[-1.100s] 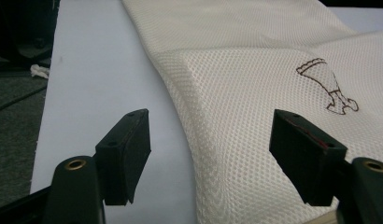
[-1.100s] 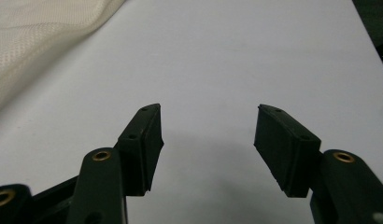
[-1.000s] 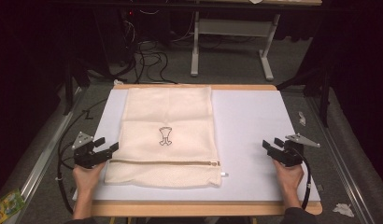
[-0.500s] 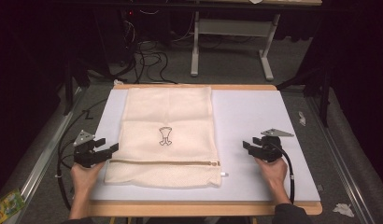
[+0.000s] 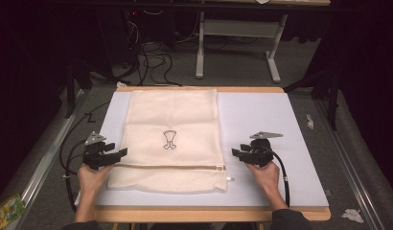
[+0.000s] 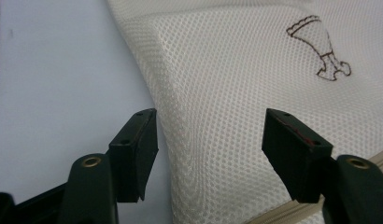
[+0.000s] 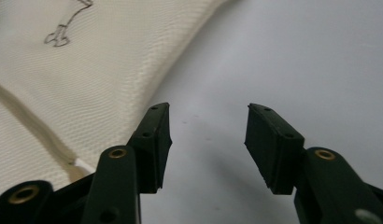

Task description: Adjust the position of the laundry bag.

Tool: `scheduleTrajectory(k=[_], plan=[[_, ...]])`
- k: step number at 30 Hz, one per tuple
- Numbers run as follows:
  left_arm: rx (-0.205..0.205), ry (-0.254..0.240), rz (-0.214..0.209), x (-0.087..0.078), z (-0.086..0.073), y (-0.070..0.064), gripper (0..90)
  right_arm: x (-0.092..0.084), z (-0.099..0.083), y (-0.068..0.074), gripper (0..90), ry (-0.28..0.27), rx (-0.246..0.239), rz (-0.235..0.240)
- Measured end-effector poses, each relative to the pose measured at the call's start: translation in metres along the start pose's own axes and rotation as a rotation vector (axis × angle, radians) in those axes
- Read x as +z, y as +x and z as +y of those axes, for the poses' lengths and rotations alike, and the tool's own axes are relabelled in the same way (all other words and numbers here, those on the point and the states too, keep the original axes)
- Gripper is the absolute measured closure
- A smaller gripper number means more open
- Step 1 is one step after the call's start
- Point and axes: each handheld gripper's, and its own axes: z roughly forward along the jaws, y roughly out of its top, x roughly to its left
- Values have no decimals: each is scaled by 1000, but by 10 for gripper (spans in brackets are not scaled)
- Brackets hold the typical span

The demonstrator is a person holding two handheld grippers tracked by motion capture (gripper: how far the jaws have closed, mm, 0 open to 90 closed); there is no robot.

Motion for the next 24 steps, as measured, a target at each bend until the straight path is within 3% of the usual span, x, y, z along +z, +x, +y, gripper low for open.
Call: scheduleTrajectory(k=[10, 20, 24], plan=[[-43, 64, 33, 9, 3, 1, 404, 17, 11, 20, 545, 39, -16, 60], [-73, 78, 39, 16, 2, 2, 461, 35, 19, 31, 595, 80, -8, 61], [-65, 89, 43, 19, 2, 0, 521, 45, 22, 33, 682, 116, -10, 61]])
